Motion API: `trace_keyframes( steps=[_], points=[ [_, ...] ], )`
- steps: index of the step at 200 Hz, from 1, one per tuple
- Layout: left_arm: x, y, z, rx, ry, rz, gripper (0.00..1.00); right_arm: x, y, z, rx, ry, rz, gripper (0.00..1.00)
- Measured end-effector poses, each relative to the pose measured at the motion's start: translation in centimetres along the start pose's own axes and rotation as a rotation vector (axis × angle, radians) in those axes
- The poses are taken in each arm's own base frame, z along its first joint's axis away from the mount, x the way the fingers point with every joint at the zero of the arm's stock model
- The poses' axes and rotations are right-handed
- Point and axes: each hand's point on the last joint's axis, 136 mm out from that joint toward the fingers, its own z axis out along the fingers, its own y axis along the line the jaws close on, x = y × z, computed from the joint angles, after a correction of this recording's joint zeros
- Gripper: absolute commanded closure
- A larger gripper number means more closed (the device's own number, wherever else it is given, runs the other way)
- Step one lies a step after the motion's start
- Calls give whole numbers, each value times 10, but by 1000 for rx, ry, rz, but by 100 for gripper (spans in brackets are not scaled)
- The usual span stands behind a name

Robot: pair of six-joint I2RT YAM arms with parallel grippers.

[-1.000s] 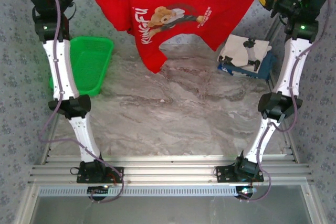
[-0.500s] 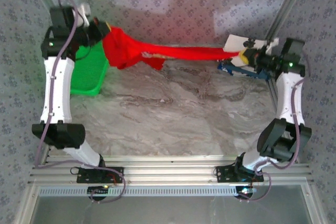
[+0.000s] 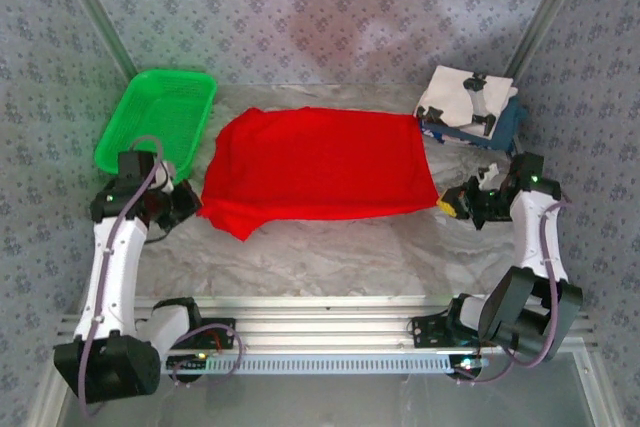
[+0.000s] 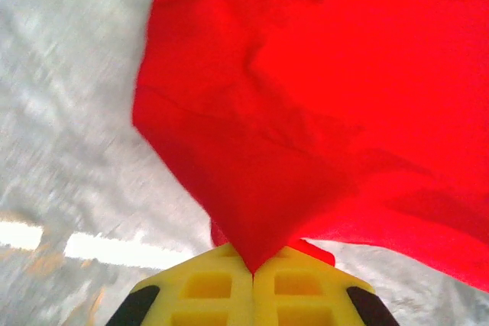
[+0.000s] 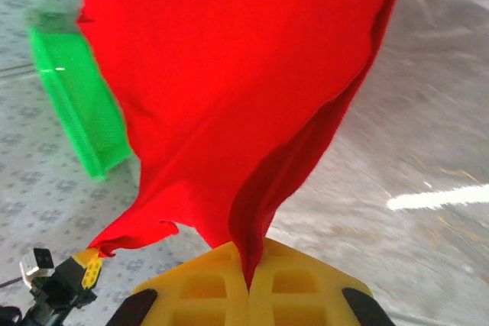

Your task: Fold and stack the t-shirts

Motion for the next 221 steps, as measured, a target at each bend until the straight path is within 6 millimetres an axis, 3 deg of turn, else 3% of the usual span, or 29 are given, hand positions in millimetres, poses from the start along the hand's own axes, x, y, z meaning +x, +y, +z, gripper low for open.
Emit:
trace_keyframes(
  steps=[20, 45, 86, 116, 144, 171, 221],
  points=[
    [25, 30, 4, -112, 50, -59, 100, 14, -16, -2, 65, 11, 18, 100],
    [33, 45, -6, -173, 36, -125, 100, 33, -30, -7, 132, 11, 30, 100],
    [59, 57, -21, -201, 36, -239, 100, 65, -53, -12, 208, -24, 98, 100],
    [80, 68, -36, -228, 19, -282, 100, 77, -61, -20, 257, -64, 130, 100],
    [90, 74, -32, -247, 45, -322, 100, 82, -69, -19, 288, -57, 158, 100],
    [88, 72, -26, -239, 59, -331, 100, 80, -71, -11, 307, -20, 161, 100],
    [56, 58, -7, -212, 64, -306, 100, 54, -60, 17, 352, 57, 77, 100]
  ],
)
